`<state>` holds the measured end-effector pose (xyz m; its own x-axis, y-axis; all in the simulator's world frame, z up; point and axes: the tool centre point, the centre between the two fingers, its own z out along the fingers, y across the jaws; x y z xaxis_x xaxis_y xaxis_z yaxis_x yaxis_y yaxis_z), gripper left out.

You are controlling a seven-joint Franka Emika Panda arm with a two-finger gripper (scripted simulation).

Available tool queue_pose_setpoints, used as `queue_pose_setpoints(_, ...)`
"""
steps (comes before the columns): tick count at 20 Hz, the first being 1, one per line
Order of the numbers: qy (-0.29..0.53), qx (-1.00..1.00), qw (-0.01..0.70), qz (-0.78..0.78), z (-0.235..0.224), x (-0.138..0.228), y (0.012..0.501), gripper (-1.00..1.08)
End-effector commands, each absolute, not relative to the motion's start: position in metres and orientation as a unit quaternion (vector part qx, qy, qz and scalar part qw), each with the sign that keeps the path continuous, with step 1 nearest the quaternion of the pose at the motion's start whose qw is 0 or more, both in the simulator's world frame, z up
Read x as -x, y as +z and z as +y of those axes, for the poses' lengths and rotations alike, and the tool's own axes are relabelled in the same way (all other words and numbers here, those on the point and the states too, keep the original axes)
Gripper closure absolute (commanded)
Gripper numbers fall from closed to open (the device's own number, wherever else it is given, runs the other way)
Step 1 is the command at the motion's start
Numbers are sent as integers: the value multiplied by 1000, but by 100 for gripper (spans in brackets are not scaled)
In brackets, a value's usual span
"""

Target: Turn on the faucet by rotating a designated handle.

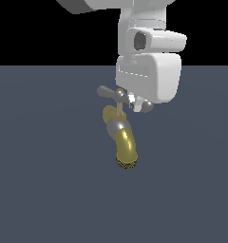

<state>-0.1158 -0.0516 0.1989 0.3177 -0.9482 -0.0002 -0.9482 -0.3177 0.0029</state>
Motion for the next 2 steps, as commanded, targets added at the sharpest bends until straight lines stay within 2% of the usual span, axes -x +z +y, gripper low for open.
queue_pose_setpoints(1, 0, -799, 0, -602, -85, 115, 199, 108)
queue_pose_setpoints(2, 0, -799, 0, -602, -85, 115, 199, 108)
